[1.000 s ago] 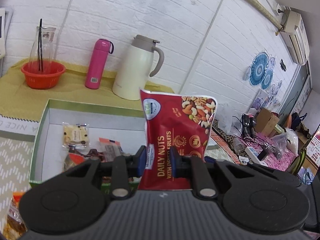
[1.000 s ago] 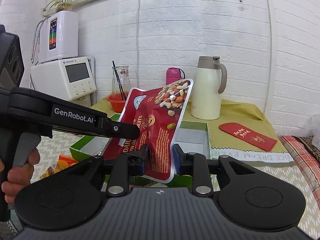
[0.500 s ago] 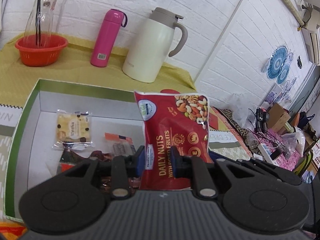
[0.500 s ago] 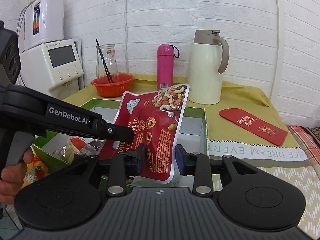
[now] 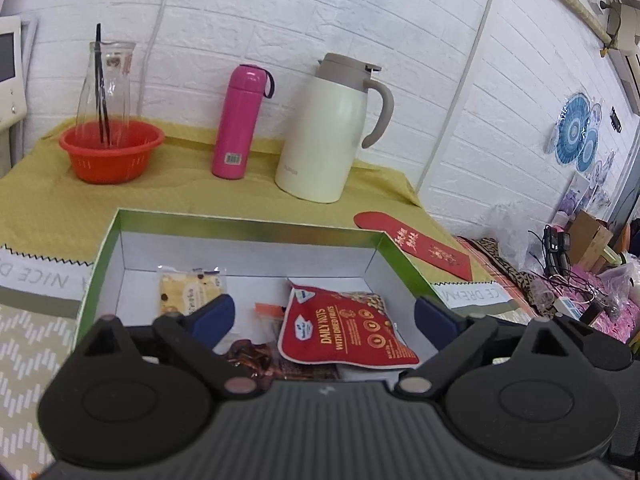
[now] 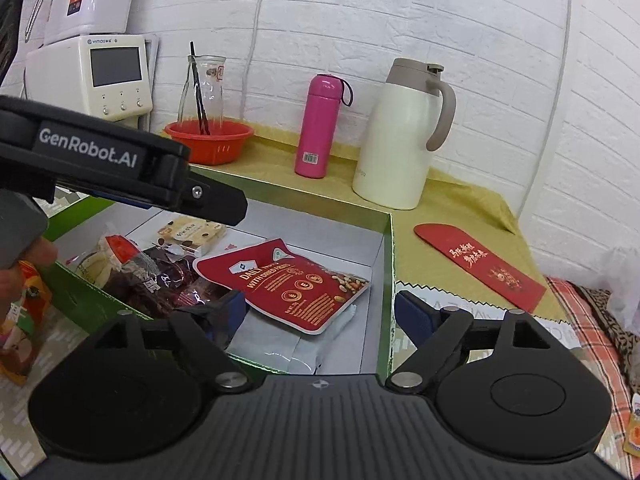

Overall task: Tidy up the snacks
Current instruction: 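Carry the Daily Nuts bag into the green box and open both grippers, then withdraw both tools from the box back over the loose snacks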

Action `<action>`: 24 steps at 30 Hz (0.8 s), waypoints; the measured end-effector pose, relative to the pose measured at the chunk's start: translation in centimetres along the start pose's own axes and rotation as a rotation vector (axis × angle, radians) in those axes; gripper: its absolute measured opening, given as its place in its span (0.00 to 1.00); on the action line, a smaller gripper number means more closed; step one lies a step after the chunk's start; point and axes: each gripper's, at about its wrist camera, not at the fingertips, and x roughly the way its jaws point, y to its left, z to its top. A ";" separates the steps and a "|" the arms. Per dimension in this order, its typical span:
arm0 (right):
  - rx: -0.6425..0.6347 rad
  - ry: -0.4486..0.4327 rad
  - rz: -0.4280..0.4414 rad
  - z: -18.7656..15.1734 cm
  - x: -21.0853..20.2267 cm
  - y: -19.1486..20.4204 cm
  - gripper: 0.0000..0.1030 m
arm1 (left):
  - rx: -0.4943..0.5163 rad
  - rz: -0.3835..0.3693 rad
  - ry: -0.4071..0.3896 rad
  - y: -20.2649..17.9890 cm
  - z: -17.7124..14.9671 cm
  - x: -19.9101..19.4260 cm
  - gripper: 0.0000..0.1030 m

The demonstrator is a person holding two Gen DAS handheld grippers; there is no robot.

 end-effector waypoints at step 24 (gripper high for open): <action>0.083 -0.147 0.077 -4.4 -16.6 3.5 1.00 | 0.023 0.016 0.064 0.8 -9.1 -17.8 0.93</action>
